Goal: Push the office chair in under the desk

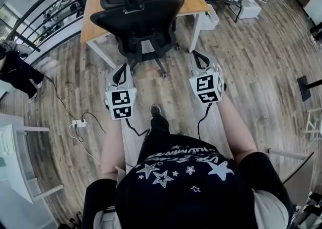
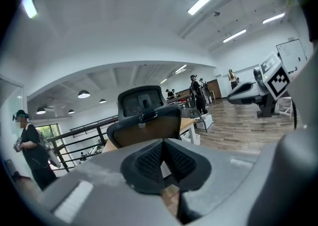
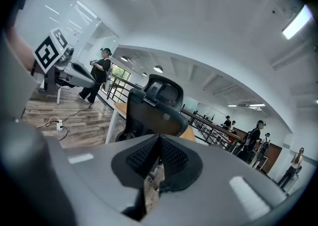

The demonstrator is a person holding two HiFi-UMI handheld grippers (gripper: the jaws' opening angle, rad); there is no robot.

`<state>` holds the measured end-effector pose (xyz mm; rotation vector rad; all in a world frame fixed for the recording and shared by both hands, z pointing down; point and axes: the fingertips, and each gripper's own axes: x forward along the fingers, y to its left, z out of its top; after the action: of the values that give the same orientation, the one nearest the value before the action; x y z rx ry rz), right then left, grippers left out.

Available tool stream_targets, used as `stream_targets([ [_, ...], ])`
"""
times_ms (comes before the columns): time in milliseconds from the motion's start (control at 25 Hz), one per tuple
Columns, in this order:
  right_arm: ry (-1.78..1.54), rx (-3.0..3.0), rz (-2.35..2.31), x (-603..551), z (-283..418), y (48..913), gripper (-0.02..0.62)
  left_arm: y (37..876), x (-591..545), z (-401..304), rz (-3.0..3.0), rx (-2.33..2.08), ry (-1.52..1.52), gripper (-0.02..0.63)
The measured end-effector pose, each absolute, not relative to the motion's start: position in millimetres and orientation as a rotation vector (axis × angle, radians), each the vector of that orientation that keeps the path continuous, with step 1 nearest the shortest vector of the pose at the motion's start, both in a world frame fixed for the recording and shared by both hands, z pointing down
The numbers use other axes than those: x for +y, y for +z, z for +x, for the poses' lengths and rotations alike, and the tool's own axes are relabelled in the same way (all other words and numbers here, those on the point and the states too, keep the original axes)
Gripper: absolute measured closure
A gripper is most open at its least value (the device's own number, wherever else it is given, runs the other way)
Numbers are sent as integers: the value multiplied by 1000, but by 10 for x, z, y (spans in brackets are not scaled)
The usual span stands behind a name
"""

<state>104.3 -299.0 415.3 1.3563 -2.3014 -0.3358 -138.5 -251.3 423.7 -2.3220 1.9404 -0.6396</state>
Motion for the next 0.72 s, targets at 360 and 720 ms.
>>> stream_targets([
  [360, -301, -2307, 1321, -2649, 1102, 4226, 594, 4385, -2085, -1321, -2372, 1985, -627, 604],
  [720, -253, -2285, 1279, -2529, 1190, 4402, 594, 4384, -1918, -1323, -2379, 2031, -580, 604],
])
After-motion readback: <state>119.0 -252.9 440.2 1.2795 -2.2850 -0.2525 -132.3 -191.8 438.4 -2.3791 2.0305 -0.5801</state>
